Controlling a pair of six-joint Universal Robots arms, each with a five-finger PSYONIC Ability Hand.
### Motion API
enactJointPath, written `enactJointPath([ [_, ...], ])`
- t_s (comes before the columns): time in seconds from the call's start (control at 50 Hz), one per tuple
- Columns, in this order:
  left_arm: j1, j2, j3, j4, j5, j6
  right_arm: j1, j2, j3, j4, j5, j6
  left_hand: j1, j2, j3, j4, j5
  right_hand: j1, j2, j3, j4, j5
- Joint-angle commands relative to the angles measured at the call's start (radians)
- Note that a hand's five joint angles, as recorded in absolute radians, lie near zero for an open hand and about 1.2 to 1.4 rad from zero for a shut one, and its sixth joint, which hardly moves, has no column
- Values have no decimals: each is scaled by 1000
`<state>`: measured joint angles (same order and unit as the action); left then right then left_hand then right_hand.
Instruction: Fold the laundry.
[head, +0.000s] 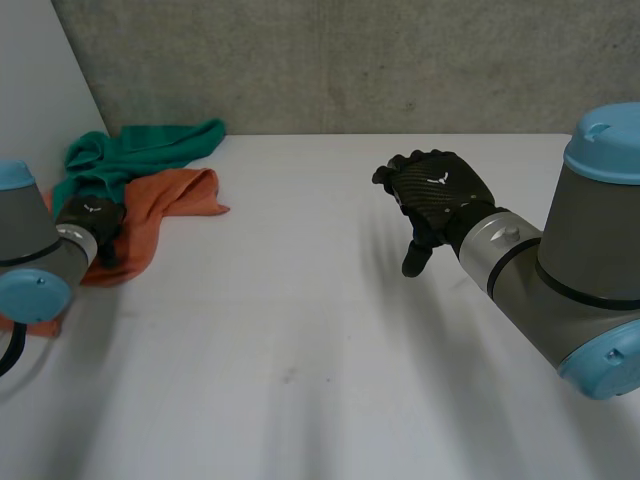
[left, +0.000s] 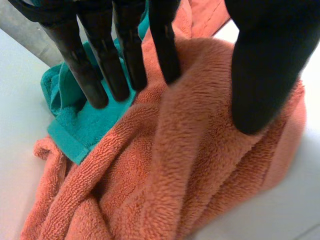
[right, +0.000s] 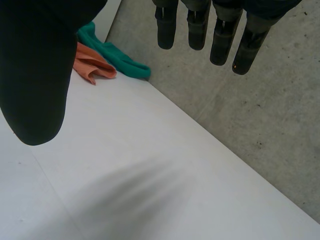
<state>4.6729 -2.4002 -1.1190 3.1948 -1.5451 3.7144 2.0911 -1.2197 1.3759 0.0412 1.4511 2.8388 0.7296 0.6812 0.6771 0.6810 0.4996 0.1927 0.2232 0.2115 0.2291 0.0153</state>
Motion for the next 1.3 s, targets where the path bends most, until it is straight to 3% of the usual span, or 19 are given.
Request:
enactJointPath([
  [0.02,-20,-16,27,48,-50,4,-2,-1,-3,-1,0,-1,667,715,719,715,722,-18,-49,-37,-55,-15],
  [0.1,-77,32,21,59,-79,-5,-8,-1,-11,-1,0,-1,667,715,719,715,722,-18,-49,-37,-55,-15],
  [0.22,-216,228,16,66,-79,-47,-14,-6,-31,-1,5,4,667,715,719,715,722,-18,-49,-37,-55,-15],
  [0.34,-385,398,-10,60,-75,-175,-37,-12,-70,-1,35,11,667,715,719,715,722,-18,-49,-37,-55,-15],
  [0.44,-502,475,-120,65,-55,-260,-98,-15,-95,0,71,13,667,715,719,715,722,-18,-49,-37,-55,-15],
  [0.56,-615,461,-211,68,8,-274,-117,-14,-116,0,75,13,635,683,688,684,691,-18,-49,-37,-55,-15],
  [0.58,-631,432,-219,65,20,-271,-118,-15,-116,0,75,13,231,279,283,279,286,-18,-49,-37,-55,-15],
  [0.64,-643,353,-211,47,22,-254,-120,-14,-116,3,74,13,-555,-506,-502,-506,-499,-18,-49,-37,-55,-15],
  [0.78,-629,343,-205,39,8,-157,-112,-12,-115,11,65,4,-555,-507,-503,-507,-500,-18,-49,-37,-55,-15],
  [0.88,-519,403,-219,36,-13,-154,-106,-11,-120,54,60,-28,-551,-503,-499,-503,-496,-18,-49,-37,-55,-15],
  [1.08,-383,423,-259,24,0,-140,-97,15,-140,276,57,-163,-531,-482,-478,-482,-475,-18,-49,-37,-55,-15],
  [1.18,-275,389,-260,-38,42,-140,-46,31,-107,322,55,-119,-513,-465,-461,-465,-458,-18,-49,-37,-55,-15],
  [1.3,-223,290,-257,-124,114,-137,-28,29,3,234,52,13,-463,-415,-411,-415,-408,-18,-49,-37,-55,-15],
])
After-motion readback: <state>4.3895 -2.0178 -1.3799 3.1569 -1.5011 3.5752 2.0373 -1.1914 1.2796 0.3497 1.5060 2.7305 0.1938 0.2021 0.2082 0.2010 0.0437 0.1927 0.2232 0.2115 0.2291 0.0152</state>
